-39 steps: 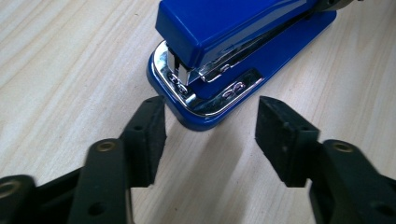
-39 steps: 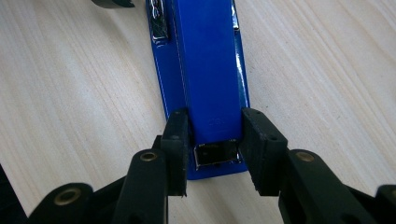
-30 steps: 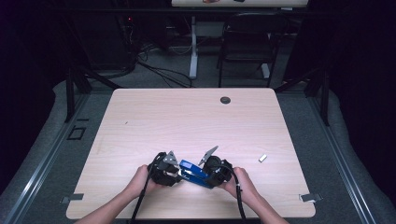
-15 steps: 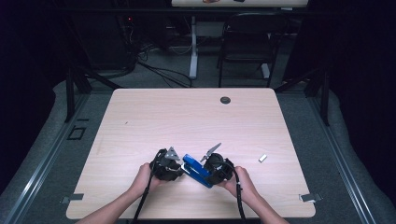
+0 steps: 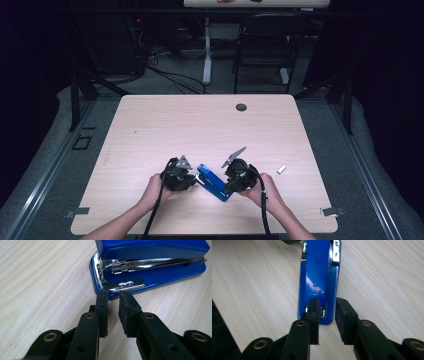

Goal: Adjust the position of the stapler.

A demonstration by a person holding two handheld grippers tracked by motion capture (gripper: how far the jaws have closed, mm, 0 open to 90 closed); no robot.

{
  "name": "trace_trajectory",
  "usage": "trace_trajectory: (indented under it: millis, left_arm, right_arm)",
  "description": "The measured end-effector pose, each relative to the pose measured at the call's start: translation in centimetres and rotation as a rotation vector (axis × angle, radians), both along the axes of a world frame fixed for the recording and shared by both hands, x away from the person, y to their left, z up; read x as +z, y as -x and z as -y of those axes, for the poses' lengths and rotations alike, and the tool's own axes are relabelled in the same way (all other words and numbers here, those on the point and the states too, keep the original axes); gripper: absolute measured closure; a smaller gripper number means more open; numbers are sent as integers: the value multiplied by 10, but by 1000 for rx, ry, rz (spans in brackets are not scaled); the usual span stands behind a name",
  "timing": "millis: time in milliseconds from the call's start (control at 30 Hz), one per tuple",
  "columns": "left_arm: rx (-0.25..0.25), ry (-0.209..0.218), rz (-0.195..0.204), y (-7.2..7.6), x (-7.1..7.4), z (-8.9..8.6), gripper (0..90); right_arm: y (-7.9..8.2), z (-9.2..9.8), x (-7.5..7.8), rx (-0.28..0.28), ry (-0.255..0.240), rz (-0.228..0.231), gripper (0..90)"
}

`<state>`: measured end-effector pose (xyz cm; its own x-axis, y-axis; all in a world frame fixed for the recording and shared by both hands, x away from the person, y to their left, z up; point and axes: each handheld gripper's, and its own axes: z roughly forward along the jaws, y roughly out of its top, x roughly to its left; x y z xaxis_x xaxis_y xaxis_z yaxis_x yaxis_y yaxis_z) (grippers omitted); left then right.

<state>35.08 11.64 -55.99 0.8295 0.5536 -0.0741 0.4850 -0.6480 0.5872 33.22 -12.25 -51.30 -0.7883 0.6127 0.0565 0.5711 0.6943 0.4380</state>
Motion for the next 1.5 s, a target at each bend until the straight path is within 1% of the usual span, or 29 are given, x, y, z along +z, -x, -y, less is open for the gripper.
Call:
trace_trajectory:
  millis: [33, 67, 100, 133, 167, 200, 233, 267, 333, 367, 400, 467, 533, 567, 600, 667, 733, 800, 833, 900, 933, 967, 1033, 1067, 1133, 1167, 1233, 1367, 1500]
  left_arm:
    - [0, 9, -5, 0, 1, 0, 789]
    - [0, 20, -12, 1, 1, 0, 796]
    - [-4, 27, -10, 1, 2, 1, 798]
    - [0, 33, 6, 3, 2, 2, 801]
    - [2, 39, 11, 3, 3, 4, 809]
    - [5, 48, 17, 4, 4, 5, 814]
    - [5, 48, 17, 4, 4, 5, 818]
    - [11, 71, 22, 4, 6, 7, 823]
    - [18, 89, 22, 4, 7, 8, 832]
    - [18, 89, 22, 4, 7, 8, 836]
    - [23, 103, 22, 4, 7, 10, 837]
    - [25, 112, 22, 3, 8, 10, 843]
    - [33, 114, 21, 3, 7, 12, 843]
    - [33, 114, 21, 3, 7, 12, 843]
    - [33, 116, 18, 2, 6, 13, 843]
    - [39, 117, 15, 2, 6, 13, 843]
    - [41, 117, 13, 2, 6, 13, 843]
    - [41, 116, 15, 1, 6, 13, 843]
    - [40, 115, 14, 1, 6, 13, 843]
    - [45, 121, 12, 1, 6, 12, 843]
    - [49, 125, 8, 1, 6, 11, 847]
    - [49, 123, 7, 0, 6, 11, 849]
    - [50, 125, 5, 0, 6, 10, 854]
    - [52, 130, 0, 0, 6, 10, 858]
    - [53, 131, 0, 0, 6, 11, 858]
    - [54, 130, -1, 0, 6, 11, 859]
    - [52, 130, 0, 0, 6, 11, 858]
    - [48, 135, -6, -1, 6, 11, 856]
    - [49, 133, -12, -2, 5, 11, 855]
  right_arm:
    - [-1, 1, -2, -13, -7, 2, 767]
    - [-2, 2, -4, -14, 3, -2, 783]
    - [-2, 2, -7, -19, 2, -4, 793]
    - [-2, 1, -10, -20, 5, -5, 801]
    - [-2, 0, -12, -14, 17, -7, 819]
    - [-2, -2, -13, -15, 15, 2, 827]
    - [-2, -2, -13, -15, 21, 8, 828]
    - [-2, -2, -13, -10, 22, 9, 830]
    - [-2, -2, -12, -14, 14, 1, 841]
    - [-2, -2, -12, -14, 12, -1, 848]
    - [-2, -2, -12, -11, 12, -2, 854]
    - [-2, -3, -11, -11, 8, -4, 861]
    - [-1, -3, -11, -15, -17, -6, 848]
    - [-1, -3, -11, -15, -17, -6, 848]
    - [0, -6, -11, -11, -36, -28, 823]
    - [2, -10, -10, 0, -14, 1, 829]
    - [2, -11, -9, 8, 4, 8, 834]
    - [1, -9, -9, 3, -13, -11, 822]
    - [0, -8, -10, -4, -19, -10, 824]
    - [-2, -4, -7, -7, -10, -3, 836]
    - [-3, -3, -6, -22, -33, 7, 847]
    - [-3, 0, -4, -25, -26, 12, 854]
    - [-4, 1, -4, -33, -26, 19, 858]
    - [-5, 1, -7, -39, -17, 17, 863]
    - [-6, -1, -12, -27, 5, 4, 867]
    - [-6, -3, -14, -22, 8, 1, 875]
    - [-6, -6, -17, -15, 31, 9, 897]
    - [-6, -6, -19, -23, 17, 0, 900]
    - [-6, -7, -19, -22, 20, -11, 900]
